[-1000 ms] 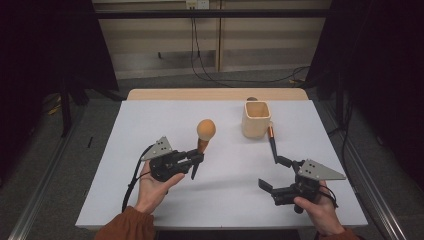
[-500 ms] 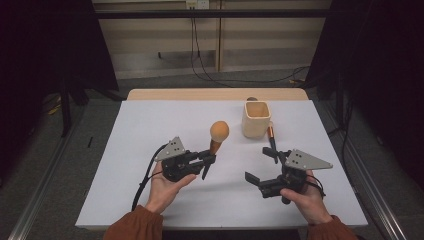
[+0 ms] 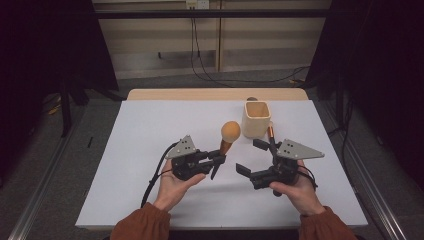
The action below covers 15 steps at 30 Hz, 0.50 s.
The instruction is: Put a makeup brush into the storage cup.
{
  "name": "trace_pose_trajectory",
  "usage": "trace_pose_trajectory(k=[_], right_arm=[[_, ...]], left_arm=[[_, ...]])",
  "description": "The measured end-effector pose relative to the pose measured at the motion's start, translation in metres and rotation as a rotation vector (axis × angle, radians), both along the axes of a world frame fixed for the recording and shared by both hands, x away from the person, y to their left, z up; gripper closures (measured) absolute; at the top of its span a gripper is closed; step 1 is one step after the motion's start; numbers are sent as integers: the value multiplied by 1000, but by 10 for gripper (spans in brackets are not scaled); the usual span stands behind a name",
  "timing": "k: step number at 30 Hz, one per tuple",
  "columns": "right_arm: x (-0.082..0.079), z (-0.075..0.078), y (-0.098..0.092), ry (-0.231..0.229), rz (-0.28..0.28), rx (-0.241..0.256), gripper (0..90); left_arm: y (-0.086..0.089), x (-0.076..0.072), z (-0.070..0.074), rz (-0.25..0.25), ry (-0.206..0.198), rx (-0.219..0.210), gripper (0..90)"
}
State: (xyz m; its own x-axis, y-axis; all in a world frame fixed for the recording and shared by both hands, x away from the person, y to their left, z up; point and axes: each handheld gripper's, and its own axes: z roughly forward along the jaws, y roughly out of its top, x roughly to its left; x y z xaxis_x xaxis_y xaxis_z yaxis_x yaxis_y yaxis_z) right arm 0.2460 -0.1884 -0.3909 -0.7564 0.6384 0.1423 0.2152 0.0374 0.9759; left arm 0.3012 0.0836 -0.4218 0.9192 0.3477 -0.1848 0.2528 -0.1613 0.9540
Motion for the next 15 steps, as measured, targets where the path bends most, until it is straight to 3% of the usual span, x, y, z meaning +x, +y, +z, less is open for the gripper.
trace_pose_trajectory(k=[8, 15], right_arm=[[11, 3, 10, 4, -12, -3, 25], [20, -1, 16, 48, -7, 2, 71]], left_arm=[[-6, -4, -1, -7, -7, -13, 743], [-10, -7, -1, -20, -16, -9, 743]])
